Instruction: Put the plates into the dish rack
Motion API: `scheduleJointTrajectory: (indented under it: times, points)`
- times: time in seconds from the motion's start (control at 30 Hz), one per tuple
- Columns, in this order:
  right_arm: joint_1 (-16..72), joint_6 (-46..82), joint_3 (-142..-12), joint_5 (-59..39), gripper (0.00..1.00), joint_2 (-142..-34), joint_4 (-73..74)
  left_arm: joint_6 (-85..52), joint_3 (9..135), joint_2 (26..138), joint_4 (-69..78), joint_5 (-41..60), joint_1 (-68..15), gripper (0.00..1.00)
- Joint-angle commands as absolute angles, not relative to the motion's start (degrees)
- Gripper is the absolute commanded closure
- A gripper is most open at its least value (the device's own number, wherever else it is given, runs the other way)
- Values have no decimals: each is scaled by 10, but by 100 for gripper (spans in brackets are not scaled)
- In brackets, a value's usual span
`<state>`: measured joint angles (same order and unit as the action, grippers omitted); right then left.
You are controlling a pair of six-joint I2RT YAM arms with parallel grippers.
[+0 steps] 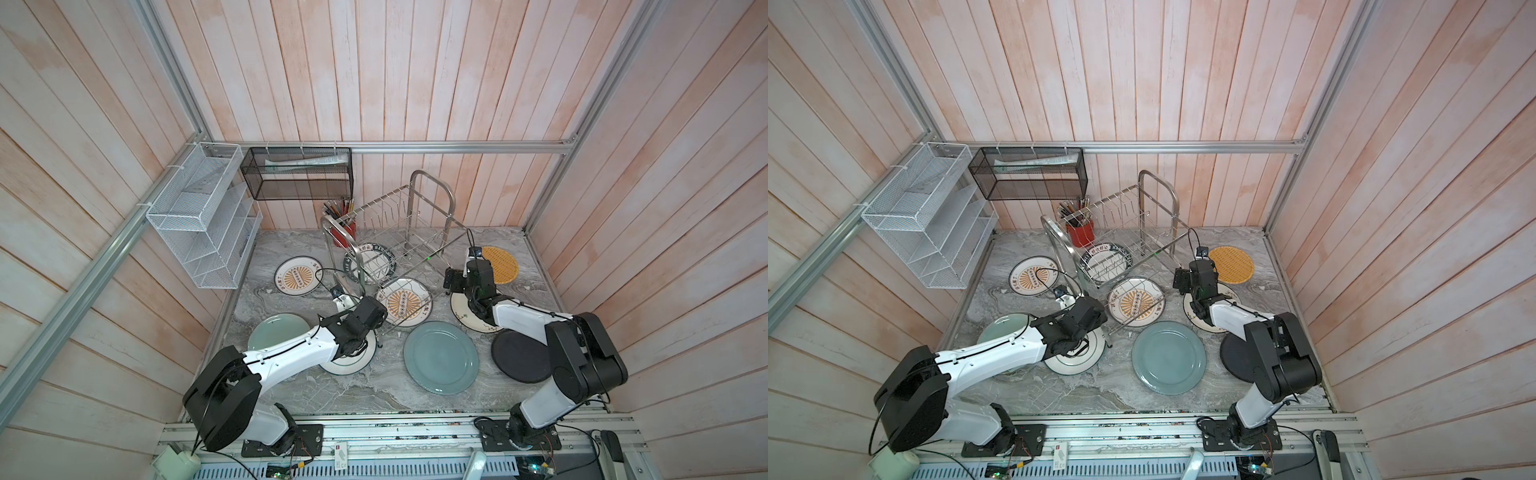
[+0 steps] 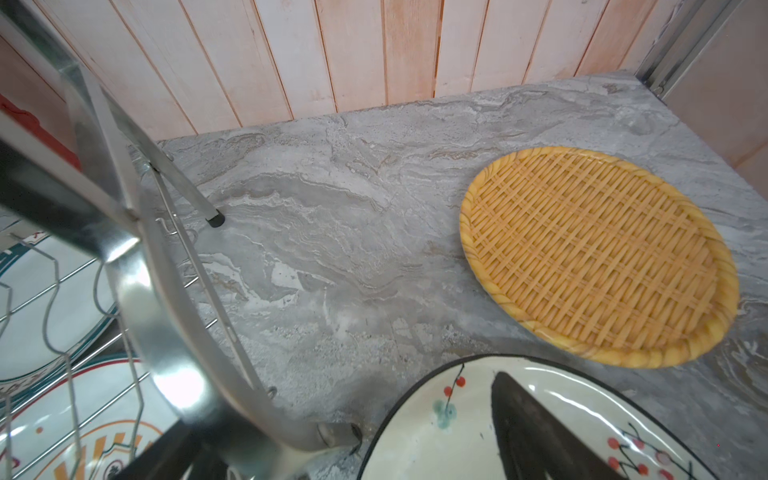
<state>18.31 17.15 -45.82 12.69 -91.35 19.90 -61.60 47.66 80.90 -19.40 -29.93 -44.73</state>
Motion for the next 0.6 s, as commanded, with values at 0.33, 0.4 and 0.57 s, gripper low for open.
scheduleJointTrajectory:
  times: [0.33,0.4,0.57]
  points:
    - [137,269,-347,123,6,-748,198,-453,469,818,-143,-192,-336,0]
    - [136,271,-338,112,6,-731,196,-445,477,826,-144,-185,-327,0]
    - [137,287,-314,78,6,-692,195,-442,487,837,-143,-164,-299,0]
